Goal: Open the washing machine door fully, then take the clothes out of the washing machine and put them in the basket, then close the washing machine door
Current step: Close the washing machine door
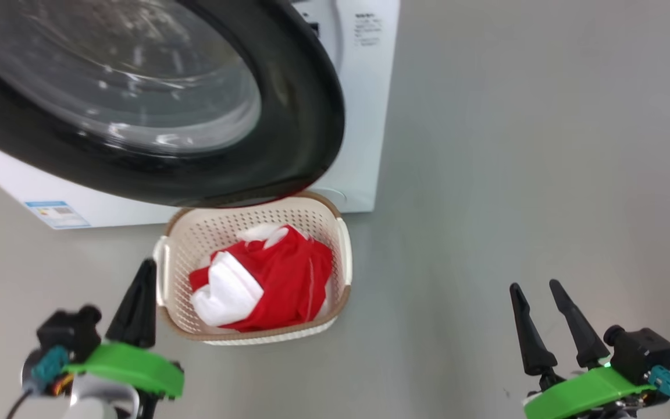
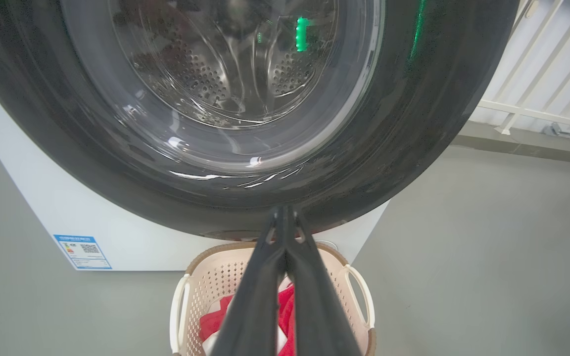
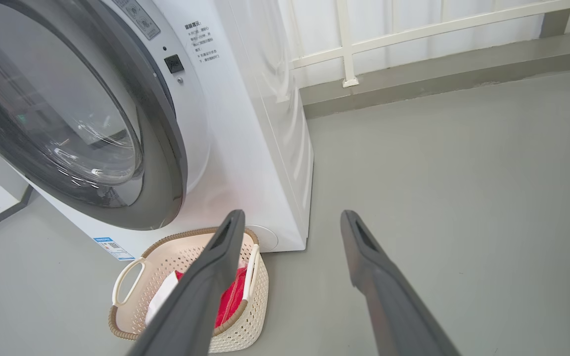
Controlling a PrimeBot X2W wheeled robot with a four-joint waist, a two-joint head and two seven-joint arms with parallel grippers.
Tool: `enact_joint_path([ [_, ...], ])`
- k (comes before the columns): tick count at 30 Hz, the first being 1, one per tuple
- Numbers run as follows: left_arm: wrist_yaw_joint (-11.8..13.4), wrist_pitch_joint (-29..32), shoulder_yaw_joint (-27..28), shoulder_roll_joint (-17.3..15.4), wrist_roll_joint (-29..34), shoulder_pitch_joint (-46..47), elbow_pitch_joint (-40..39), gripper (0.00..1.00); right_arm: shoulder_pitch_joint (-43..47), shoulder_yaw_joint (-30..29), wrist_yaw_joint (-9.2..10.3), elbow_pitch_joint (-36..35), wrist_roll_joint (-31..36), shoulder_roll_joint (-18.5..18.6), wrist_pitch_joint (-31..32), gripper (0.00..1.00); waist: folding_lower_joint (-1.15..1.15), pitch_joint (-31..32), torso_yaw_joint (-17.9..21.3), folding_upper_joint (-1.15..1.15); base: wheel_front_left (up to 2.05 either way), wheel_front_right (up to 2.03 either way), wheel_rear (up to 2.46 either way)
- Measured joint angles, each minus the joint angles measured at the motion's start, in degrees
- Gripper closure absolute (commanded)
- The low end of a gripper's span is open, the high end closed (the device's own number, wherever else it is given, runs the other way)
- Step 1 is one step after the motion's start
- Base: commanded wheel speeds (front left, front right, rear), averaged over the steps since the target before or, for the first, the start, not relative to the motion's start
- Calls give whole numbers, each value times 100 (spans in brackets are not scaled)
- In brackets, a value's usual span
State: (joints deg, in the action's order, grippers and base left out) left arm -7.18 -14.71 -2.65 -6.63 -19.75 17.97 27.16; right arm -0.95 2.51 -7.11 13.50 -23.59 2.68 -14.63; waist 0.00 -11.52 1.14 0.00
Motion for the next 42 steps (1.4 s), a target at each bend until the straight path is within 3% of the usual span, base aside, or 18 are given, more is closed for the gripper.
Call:
enact_joint_path([
  [4, 0, 0, 149, 42, 156, -397, -145, 100, 157, -21, 0, 20, 0, -2, 0, 0, 0, 218, -173, 0, 0, 0, 0],
  [14, 0, 0, 558, 76, 499, -1227, -624, 53, 538, -96, 0, 33, 5, -19, 0, 0, 0, 678, -459, 0, 0, 0, 0],
  [16, 0, 0, 633, 80, 520, -1369, -704, 34, 585, -121, 0, 38, 5, -21, 0, 0, 0, 747, -482, 0, 0, 0, 0],
  [17, 0, 0, 661, 79, 538, -1444, -745, 15, 609, -131, 0, 36, 5, -21, 0, 0, 0, 778, -490, 0, 0, 0, 0],
  [19, 0, 1, 695, 84, 566, -1577, -810, 1, 686, -148, 0, 33, 5, -20, 0, 0, 0, 833, -501, 0, 0, 0, 0],
  [42, 0, 1, 833, 296, 768, -2202, -1248, 0, 1155, -336, 0, -78, 5, -25, 0, 0, 0, 1063, -528, 0, 0, 0, 0],
])
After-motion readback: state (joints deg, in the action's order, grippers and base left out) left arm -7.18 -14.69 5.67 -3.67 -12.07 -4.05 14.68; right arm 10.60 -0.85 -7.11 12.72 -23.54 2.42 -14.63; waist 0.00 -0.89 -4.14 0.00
